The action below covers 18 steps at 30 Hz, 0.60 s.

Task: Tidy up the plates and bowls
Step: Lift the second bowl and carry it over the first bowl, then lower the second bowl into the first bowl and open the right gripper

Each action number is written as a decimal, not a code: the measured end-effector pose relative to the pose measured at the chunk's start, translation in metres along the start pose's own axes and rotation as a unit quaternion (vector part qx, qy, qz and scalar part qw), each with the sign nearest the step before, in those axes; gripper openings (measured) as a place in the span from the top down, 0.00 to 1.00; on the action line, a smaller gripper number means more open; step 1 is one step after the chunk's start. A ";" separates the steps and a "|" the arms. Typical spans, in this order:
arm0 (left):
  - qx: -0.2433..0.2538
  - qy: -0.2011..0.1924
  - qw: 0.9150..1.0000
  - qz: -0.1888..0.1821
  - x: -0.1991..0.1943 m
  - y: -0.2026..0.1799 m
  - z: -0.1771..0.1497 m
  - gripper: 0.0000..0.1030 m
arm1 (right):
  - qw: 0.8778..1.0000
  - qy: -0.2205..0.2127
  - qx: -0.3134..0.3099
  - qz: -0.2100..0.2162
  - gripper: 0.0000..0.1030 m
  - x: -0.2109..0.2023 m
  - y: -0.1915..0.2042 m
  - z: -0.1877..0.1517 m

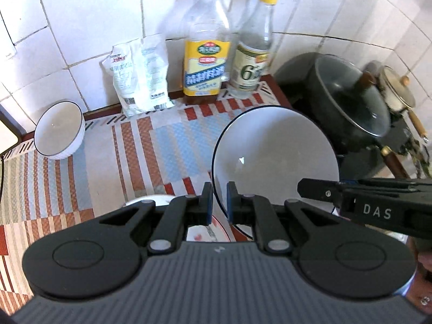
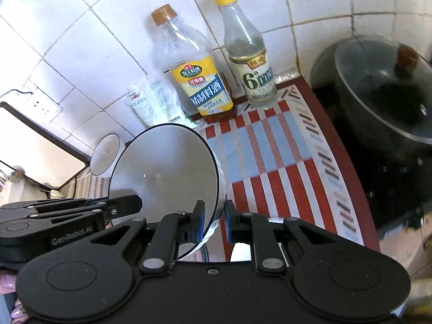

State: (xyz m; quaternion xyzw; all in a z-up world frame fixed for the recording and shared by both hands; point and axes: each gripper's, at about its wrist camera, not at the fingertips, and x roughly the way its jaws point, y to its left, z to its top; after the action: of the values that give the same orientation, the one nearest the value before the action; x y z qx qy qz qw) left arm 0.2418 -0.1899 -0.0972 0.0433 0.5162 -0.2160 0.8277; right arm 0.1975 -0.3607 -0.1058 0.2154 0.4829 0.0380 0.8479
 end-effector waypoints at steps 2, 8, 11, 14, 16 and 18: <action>0.006 0.003 1.000 -0.006 -0.005 -0.005 -0.006 0.92 | 1.000 -0.002 0.018 0.005 0.82 -0.009 -0.005 -0.011; 0.046 0.012 0.999 -0.012 -0.006 -0.029 -0.027 0.91 | 0.999 -0.013 0.045 0.002 0.82 -0.026 -0.019 -0.041; 0.050 0.026 0.998 -0.025 0.002 -0.036 -0.034 0.91 | 0.998 -0.015 0.065 -0.002 0.82 -0.030 -0.033 -0.054; 0.057 0.037 0.997 -0.035 0.011 -0.044 -0.039 0.91 | 0.996 -0.010 0.084 -0.010 0.82 -0.029 -0.045 -0.065; 0.065 0.045 0.996 -0.036 0.019 -0.050 -0.040 0.91 | 0.995 -0.005 0.096 -0.014 0.82 -0.027 -0.053 -0.072; 0.069 0.055 0.995 -0.037 0.028 -0.055 -0.041 0.91 | 0.994 -0.001 0.105 -0.017 0.82 -0.023 -0.062 -0.077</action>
State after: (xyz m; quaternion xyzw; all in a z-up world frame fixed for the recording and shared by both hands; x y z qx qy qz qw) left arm 0.1954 -0.2360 -0.1323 0.0934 0.5458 -0.2790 0.7845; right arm 0.1123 -0.3973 -0.1462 0.2949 0.4868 -0.0278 0.8218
